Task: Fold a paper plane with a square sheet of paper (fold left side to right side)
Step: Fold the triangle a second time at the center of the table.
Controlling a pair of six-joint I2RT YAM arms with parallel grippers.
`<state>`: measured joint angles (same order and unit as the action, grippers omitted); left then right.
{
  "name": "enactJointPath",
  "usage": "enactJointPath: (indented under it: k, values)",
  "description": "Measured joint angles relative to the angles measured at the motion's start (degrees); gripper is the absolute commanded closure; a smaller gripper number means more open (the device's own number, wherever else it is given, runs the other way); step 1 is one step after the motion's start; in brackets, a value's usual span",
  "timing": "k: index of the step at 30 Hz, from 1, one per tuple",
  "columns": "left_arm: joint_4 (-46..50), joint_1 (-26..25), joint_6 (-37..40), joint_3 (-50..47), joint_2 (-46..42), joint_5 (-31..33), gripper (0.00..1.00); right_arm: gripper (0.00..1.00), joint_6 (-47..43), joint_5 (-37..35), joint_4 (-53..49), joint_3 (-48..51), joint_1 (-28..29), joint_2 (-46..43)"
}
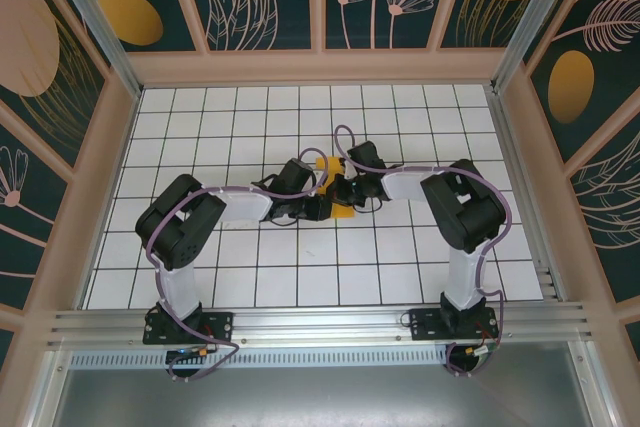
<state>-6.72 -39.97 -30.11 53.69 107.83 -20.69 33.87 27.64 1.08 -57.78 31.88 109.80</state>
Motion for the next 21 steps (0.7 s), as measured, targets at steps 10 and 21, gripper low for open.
enactJointPath:
  k: [10,21]
  values:
    - [-2.4,0.0,-0.2,-1.81,-0.57,0.15,0.81,0.95,-4.5,-0.22,-0.04,-0.44,-7.08,0.09]
    - [-2.93,0.0,-0.83,-4.72,-2.97,0.13,0.77,0.95,-5.55,1.42,0.02,-1.51,-9.84,1.33]
